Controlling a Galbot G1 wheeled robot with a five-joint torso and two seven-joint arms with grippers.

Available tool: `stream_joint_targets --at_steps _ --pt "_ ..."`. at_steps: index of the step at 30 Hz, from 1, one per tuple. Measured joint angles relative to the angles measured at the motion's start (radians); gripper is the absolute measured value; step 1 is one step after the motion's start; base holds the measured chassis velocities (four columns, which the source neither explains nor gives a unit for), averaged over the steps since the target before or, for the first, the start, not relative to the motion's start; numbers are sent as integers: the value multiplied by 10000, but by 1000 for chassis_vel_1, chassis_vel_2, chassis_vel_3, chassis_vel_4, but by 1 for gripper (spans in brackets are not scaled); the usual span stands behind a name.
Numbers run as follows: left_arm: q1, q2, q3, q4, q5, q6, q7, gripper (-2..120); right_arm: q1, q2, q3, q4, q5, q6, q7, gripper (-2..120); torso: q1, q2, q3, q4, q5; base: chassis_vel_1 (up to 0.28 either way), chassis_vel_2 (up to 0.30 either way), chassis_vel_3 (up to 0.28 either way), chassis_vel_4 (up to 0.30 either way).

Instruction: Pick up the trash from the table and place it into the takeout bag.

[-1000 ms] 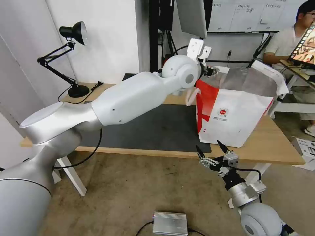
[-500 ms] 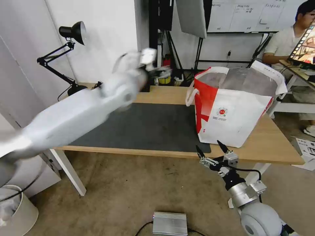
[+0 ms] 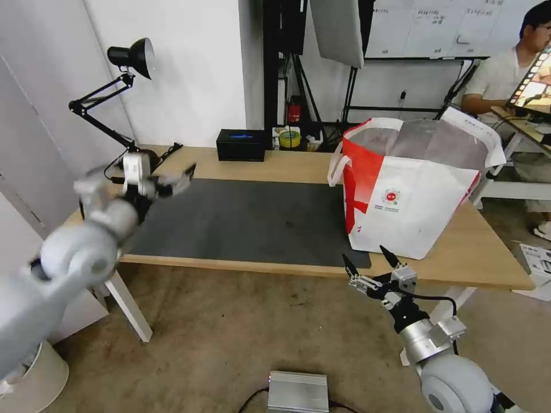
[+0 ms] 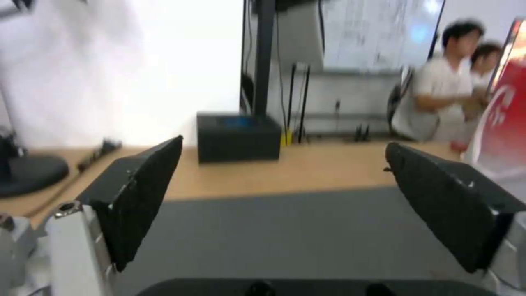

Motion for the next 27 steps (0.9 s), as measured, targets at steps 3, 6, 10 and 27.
stream_joint_targets --at_steps 3,6,10,27 --pt "831 -566 -625 87 600 -647 394 100 0 0 0 0 0 0 1 100 0 -1 0 -1 -18 0 0 0 0" --pt "1543 -1151 -1184 244 1207 -1238 745 100 0 0 0 0 0 0 1 100 -1 0 0 2 -5 0 0 0 0" --pt "2601 -2017 -1910 375 1919 -1812 1082 100 0 0 -1 0 0 0 -1 100 1 0 1 0 -6 0 0 0 0" --pt "5636 -5086 -3098 601 4560 -4112 2407 100 0 0 0 0 0 0 0 100 1 0 0 3 -9 0 0 0 0"
